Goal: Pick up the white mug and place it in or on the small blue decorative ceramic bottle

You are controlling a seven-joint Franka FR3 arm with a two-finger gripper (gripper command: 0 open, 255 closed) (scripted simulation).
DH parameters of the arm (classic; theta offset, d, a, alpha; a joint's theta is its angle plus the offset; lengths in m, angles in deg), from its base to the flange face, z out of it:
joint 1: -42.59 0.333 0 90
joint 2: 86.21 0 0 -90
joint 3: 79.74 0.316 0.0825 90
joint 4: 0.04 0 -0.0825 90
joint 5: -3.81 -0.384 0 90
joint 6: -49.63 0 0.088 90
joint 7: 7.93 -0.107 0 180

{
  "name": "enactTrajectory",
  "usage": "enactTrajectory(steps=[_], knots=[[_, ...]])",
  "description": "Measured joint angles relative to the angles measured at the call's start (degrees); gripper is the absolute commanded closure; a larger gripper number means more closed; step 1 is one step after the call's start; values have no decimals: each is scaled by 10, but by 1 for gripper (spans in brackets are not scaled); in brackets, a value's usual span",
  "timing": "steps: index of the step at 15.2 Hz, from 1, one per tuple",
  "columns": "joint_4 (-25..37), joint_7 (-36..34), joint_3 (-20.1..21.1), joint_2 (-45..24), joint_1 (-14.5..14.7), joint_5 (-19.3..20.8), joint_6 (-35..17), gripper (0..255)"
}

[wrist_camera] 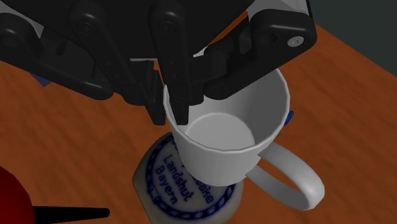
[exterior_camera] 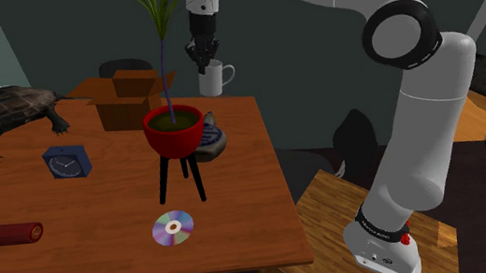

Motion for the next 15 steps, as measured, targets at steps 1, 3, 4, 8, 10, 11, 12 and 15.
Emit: enactTrajectory(steps=[1, 3, 4, 8, 10, 11, 12, 15], knots=[[-10, -1, 0, 2, 0, 0, -8, 255], [-31, -1, 0, 5, 0, 0, -26, 255], [-43, -1, 0, 7, 0, 0, -36, 255], [-81, -1, 0, 14, 0, 0, -67, 255], [-97, 0, 0, 15, 0, 0, -82, 255], [-108, 0, 0, 17, 0, 0, -91, 255], [-117, -1, 0, 18, 0, 0, -99, 255], [-142, -1, 0, 19, 0, 0, -123, 255]])
